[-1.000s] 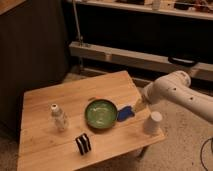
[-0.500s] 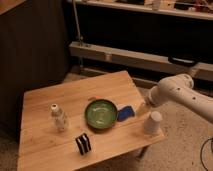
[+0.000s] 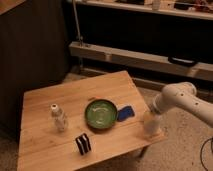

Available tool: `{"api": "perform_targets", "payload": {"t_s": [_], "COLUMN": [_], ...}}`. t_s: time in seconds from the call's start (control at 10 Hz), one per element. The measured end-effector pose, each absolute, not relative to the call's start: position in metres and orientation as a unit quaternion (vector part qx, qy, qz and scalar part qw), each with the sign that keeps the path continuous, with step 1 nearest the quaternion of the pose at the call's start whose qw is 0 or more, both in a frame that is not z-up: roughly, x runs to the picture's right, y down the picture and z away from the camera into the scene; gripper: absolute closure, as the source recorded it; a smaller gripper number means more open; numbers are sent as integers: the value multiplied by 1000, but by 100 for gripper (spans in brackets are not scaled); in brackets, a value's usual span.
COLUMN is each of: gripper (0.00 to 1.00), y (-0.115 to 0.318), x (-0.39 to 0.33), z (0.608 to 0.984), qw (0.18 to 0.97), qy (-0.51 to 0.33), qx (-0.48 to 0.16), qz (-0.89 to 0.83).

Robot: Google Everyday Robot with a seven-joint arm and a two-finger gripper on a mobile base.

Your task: Place the ceramic cup over the eraser

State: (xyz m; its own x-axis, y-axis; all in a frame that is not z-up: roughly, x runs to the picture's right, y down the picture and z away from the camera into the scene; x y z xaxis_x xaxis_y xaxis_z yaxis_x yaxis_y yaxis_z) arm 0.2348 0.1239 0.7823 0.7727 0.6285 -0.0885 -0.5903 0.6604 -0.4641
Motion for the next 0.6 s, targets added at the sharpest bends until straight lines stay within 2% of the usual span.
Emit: {"api": "perform_targets", "payload": {"t_s": [0.6], "gripper": [20], "y": [124], "x": [236], "z": [782], "qw": [910], "qy": [-39], "qx": [-240], "qz": [335]}}
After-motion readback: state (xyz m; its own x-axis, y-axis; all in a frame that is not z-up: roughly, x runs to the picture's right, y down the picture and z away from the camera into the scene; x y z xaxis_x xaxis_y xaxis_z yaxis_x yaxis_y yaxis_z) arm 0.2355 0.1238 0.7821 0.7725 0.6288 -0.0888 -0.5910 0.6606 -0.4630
